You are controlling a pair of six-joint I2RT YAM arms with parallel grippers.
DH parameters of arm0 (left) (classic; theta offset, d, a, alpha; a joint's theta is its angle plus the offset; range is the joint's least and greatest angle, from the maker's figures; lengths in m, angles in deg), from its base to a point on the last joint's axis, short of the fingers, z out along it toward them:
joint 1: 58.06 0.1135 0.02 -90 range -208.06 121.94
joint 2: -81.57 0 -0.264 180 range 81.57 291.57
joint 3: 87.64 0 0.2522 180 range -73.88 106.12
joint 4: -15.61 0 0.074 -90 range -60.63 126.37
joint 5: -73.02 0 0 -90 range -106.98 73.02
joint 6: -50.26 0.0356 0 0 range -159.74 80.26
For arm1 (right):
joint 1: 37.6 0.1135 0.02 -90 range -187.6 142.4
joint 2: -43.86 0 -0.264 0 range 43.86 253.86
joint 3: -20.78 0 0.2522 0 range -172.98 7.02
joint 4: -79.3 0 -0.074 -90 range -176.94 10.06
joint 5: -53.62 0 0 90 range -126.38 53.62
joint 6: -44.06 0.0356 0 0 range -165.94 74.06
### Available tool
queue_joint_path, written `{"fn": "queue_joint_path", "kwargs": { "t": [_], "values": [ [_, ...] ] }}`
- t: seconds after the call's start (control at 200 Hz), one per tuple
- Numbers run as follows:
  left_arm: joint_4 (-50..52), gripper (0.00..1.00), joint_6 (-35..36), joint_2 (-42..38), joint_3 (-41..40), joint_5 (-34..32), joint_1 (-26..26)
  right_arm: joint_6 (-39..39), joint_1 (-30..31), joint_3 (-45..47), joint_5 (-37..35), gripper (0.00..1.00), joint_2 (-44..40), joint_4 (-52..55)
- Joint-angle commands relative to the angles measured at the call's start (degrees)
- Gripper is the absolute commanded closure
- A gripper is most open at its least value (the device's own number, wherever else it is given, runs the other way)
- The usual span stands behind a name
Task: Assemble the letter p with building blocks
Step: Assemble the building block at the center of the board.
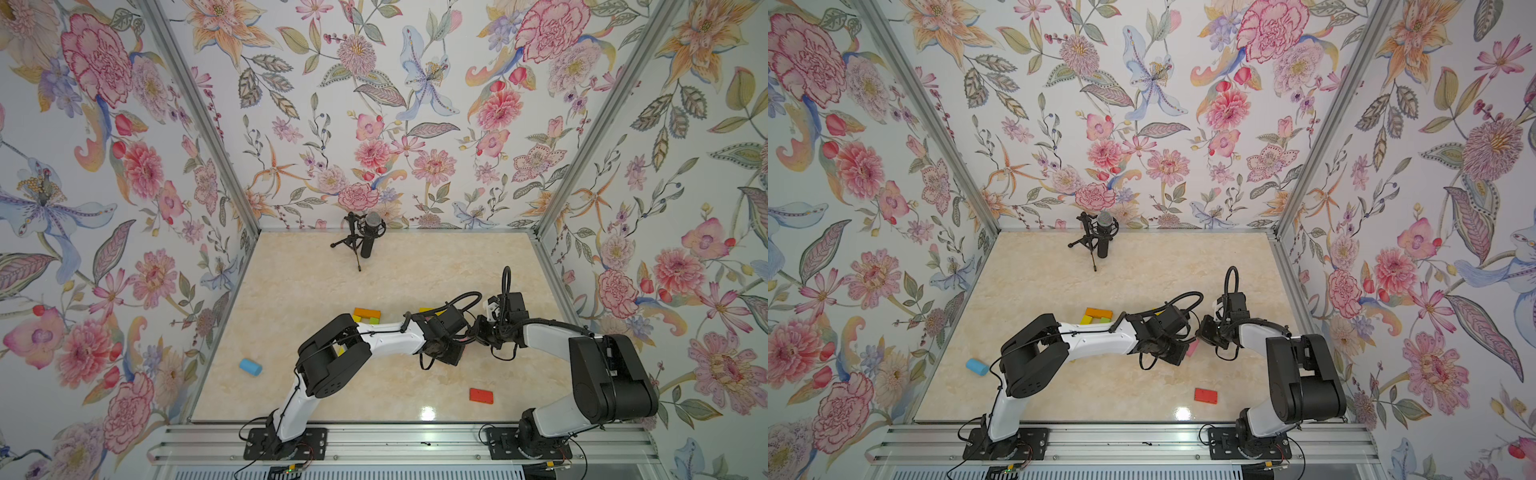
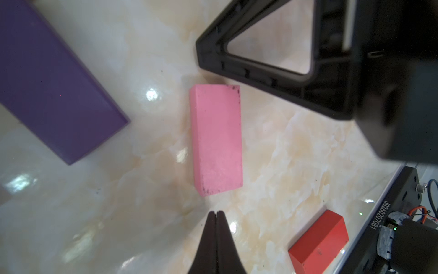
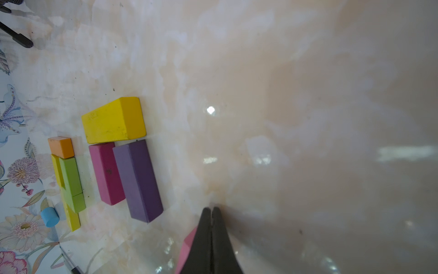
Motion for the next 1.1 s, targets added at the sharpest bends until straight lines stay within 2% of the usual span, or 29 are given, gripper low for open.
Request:
{"fn": "queue_joint_path", "kwargs": {
  "t": [0.0, 0.47, 1.096],
  "values": [
    [-1.2, 1.0, -1.9, 0.0, -2.2, -1.0, 0.6, 0.6, 0.6, 2.1, 0.3, 0.95, -1.2, 0.6],
    [-1.5, 1.0, -1.7, -0.4, -4.2, -1.7, 1.2, 4.4, 2.4, 7.6, -1.1, 0.94, -8.1, 0.6],
    [-4.5, 1.0, -2.9, -7.6, -13.3, -4.8, 4.5, 8.1, 7.0, 9.5, -2.5, 0.94, -12.0, 0.9]
  ]
}}
